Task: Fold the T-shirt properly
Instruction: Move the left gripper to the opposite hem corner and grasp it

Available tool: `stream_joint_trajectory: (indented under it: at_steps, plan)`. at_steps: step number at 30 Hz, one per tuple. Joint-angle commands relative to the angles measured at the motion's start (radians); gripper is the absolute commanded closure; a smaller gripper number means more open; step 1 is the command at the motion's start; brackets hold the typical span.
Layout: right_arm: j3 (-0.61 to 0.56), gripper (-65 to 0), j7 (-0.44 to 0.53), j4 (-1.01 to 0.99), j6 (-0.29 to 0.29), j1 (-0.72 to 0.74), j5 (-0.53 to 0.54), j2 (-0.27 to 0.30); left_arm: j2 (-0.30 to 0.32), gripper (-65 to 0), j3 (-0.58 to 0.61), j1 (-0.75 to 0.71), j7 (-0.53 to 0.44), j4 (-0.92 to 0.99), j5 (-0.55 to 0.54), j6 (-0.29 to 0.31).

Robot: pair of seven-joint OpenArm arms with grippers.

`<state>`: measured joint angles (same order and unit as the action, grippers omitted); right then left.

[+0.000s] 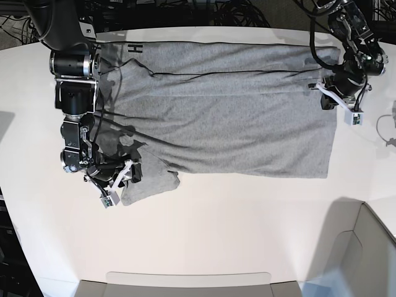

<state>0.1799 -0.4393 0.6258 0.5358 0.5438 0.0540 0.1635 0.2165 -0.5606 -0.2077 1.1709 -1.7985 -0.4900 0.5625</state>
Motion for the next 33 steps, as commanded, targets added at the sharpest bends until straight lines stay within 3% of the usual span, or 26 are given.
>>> stream_joint_trajectory:
  at_steps: [1, 8, 11, 13, 17, 19, 25, 33]
  plan:
    - [-0.003, -28.5, -0.022, -0.017, 0.002, 0.029, -0.012, 0.014, 0.013, 0.0, -0.002, 0.007, -0.016, -0.016, -0.012, 0.0]
    - [-0.006, -28.5, -0.02, -0.048, 0.002, 0.029, -0.012, 0.014, 0.022, -1.9, -0.008, 0.149, -0.016, 0.027, -0.011, 0.0]
    - [-0.007, -28.5, -0.02, -0.048, 0.002, 0.028, -0.012, 0.018, 0.024, -20.2, -0.006, 0.259, -0.026, 0.084, 0.001, -0.002]
    - [-0.007, -28.5, -0.02, -0.048, 0.002, 0.025, -0.012, 0.02, 0.025, -25.1, 0.0, 0.317, -0.026, 0.125, 0.044, -0.002]
    - [-0.007, -28.5, -0.022, -0.051, 0.002, 0.023, -0.012, 0.035, 0.067, -25.5, 0.06, 0.509, -0.038, 0.349, 0.192, 0.006]
    - [-0.007, -28.5, -0.022, -0.051, 0.002, 0.023, -0.012, 0.037, 0.111, -25.5, 0.123, 0.58, -0.093, 0.504, 0.227, 0.017]
    - [-0.007, -28.5, -0.022, -0.051, 0.002, 0.026, -0.012, 0.038, 0.197, -25.5, 0.268, 0.689, -0.317, 0.871, 0.239, 0.047]
    - [-0.007, -28.5, -0.022, -0.051, 0.002, 0.026, -0.012, 0.038, 0.263, -25.5, 0.282, 0.799, -0.51, 1.213, 0.239, 0.055]
